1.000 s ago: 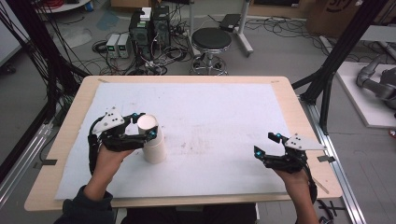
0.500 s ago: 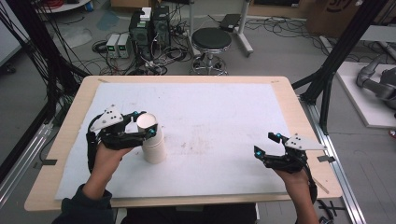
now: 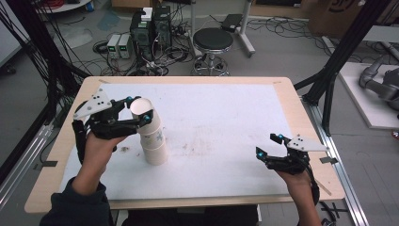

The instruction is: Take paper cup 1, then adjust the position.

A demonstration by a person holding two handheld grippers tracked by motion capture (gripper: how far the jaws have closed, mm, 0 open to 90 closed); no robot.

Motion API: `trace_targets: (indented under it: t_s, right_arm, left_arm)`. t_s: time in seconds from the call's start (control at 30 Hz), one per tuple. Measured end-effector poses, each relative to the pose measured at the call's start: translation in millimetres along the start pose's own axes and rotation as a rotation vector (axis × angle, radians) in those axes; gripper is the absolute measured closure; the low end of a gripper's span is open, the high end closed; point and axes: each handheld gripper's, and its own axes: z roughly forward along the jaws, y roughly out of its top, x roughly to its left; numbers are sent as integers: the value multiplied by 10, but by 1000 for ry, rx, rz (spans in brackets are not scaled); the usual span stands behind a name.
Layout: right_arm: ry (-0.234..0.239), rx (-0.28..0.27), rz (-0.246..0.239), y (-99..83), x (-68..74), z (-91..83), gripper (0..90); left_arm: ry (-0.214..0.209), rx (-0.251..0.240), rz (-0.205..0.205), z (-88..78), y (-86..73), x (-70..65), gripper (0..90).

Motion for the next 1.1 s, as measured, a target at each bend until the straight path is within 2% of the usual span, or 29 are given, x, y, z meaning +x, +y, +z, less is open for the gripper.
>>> trace_targets:
  t_s: [0.2, 0.37, 0.63, 1.1]
  right_arm:
    - [5, 0, 7, 5, -1, 19, 208]
    - [28, 12, -5, 18, 38, 44, 209]
    - [43, 13, -13, 44, 48, 78, 208]
    - [103, 22, -7, 51, 81, 110, 208]
  left_arm:
    - [-30, -58, 5, -57, 232, -50, 358]
    - [-68, -49, 22, -10, 341, -148, 359]
    - [-135, 4, 22, 219, 276, -274, 359]
    - [-192, 25, 23, 465, 154, -439, 359]
